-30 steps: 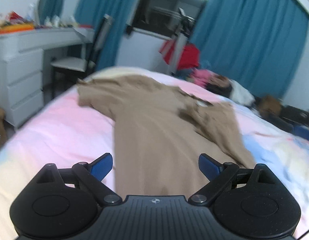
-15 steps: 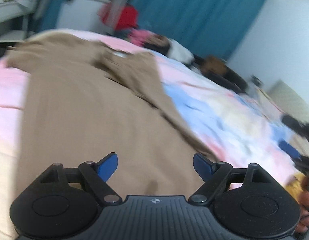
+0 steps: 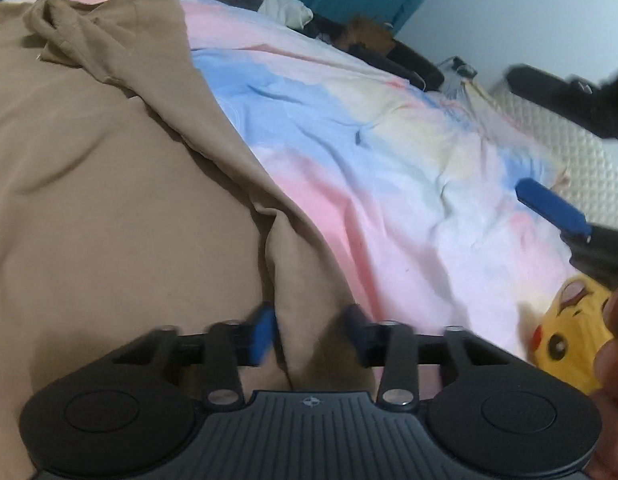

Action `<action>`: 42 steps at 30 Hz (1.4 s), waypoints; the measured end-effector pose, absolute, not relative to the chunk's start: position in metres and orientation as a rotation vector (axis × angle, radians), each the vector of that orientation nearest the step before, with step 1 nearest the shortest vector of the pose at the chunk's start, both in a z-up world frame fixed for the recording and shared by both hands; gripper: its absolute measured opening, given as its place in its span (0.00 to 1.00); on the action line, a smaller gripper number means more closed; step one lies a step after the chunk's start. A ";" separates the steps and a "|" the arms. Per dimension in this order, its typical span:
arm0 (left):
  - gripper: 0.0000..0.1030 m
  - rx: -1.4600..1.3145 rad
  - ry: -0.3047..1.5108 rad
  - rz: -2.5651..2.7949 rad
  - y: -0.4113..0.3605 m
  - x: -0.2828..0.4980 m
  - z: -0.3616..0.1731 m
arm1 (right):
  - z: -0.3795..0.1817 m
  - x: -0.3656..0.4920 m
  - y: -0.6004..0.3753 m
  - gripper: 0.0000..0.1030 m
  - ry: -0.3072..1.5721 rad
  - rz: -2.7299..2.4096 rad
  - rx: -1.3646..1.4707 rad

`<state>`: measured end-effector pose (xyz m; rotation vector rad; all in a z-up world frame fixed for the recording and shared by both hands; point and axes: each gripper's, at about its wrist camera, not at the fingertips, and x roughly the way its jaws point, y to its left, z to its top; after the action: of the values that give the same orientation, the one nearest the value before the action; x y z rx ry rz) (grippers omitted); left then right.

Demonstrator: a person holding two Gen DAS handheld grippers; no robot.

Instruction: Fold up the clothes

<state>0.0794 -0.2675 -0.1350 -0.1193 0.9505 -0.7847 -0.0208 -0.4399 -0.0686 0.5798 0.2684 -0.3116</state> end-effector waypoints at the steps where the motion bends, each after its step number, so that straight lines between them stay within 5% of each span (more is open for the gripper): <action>1: 0.09 -0.122 0.951 -0.782 -0.266 0.080 -0.136 | -0.071 -0.018 -0.441 0.84 0.280 -0.313 0.588; 14: 0.01 -0.348 0.989 -0.792 -0.173 0.085 -0.076 | -0.075 -0.001 -0.414 0.84 0.364 -0.253 0.509; 25: 0.01 -0.362 1.009 -0.702 -0.130 0.092 -0.097 | -0.075 0.005 -0.392 0.84 0.440 -0.256 0.437; 26: 0.02 -0.369 1.004 -0.706 -0.131 0.093 -0.098 | -0.074 0.003 -0.394 0.84 0.434 -0.263 0.454; 31: 0.42 -0.414 0.978 -0.758 -0.145 0.090 -0.101 | -0.077 0.002 -0.405 0.84 0.423 -0.305 0.505; 36: 0.49 -0.416 0.982 -0.850 -0.174 0.087 -0.112 | -0.083 0.004 -0.411 0.84 0.435 -0.307 0.539; 39: 0.45 -0.306 0.953 -0.873 -0.192 0.079 -0.116 | -0.085 0.004 -0.413 0.84 0.438 -0.308 0.554; 41: 0.26 -0.254 0.960 -0.880 -0.198 0.077 -0.122 | -0.085 0.006 -0.412 0.84 0.444 -0.312 0.552; 42: 0.02 -0.255 0.984 -0.877 -0.198 0.077 -0.125 | -0.085 0.007 -0.412 0.84 0.446 -0.314 0.550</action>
<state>0.0769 -0.1977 -0.1254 -0.2548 0.9841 -0.8771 0.0072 -0.4116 -0.0854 0.5497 0.4459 -0.3140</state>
